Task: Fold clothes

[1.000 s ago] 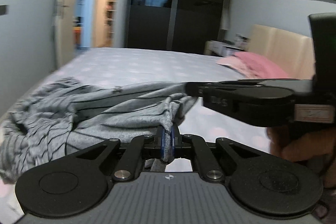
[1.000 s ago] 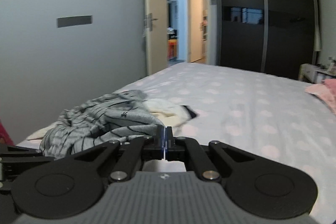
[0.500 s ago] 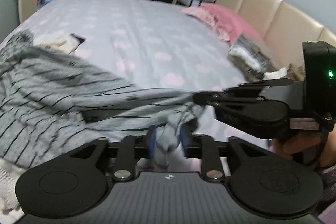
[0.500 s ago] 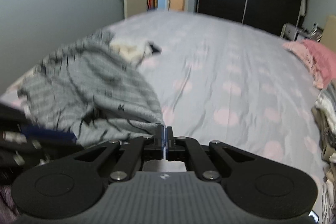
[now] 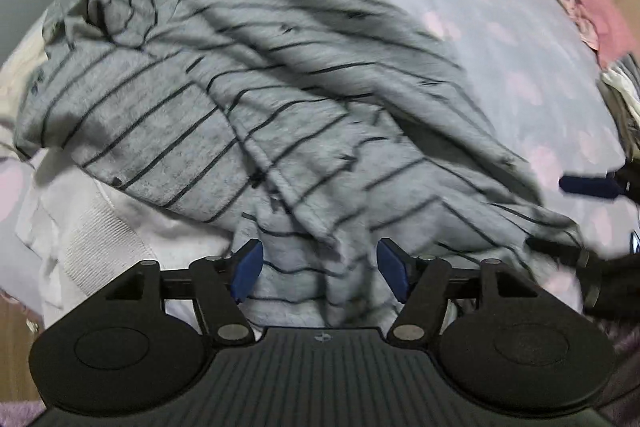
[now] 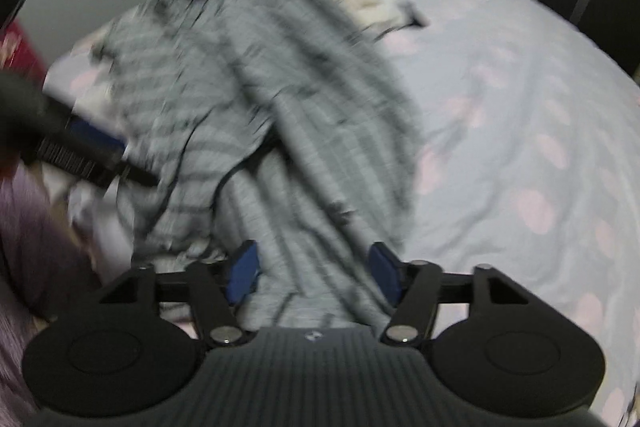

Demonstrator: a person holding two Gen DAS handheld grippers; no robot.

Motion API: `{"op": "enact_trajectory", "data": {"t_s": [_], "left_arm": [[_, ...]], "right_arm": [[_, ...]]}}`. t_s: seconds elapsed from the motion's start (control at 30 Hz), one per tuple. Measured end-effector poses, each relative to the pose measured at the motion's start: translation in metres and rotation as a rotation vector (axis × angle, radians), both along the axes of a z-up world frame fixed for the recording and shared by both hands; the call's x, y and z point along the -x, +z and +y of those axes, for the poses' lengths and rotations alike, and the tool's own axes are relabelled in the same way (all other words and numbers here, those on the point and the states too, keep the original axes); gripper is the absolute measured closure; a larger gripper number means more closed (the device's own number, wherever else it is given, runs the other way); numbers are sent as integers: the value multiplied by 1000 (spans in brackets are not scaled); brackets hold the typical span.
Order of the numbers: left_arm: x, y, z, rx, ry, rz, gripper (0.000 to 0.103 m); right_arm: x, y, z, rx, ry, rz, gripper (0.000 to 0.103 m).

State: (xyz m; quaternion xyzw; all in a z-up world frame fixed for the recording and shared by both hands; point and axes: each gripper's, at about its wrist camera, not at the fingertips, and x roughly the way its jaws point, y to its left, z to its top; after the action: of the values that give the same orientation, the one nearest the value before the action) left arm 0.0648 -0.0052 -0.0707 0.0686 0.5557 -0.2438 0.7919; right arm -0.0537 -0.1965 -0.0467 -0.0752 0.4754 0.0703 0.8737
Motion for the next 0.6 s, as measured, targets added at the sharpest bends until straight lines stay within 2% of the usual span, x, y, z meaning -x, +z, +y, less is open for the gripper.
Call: {"op": "enact_trajectory", "data": {"t_s": [0.1,0.2,0.3,0.33,0.4,0.47,0.5,0.6], "left_arm": [[-11,-17,-3,2,-6,37,33],[-16,-29,-10,-29,-21,44,33],[-17,-33,-16,-43,-34,39,35],[-18,-35,-17,-44,-35,41,36],[-21,-37,-19,-40,-34,49,48],[-22,-39,-20,-29,-34,56,68],[-22,-39,-20,-23,-35,57,75],[-19,-32,-22,-30,-64,29,86]], "right_arm": [[-13,-24,13,20,68,66,32],[-23,-42,19,33,91,96,32],[-32,-56,21,31,97,113,43],[-36,-59,21,30,94,123,53],[-41,-64,20,21,92,134,62],[-42,-63,20,20,96,136,76],[-43,-63,21,20,98,137,78],[-44,-62,21,20,104,141,84]]}}
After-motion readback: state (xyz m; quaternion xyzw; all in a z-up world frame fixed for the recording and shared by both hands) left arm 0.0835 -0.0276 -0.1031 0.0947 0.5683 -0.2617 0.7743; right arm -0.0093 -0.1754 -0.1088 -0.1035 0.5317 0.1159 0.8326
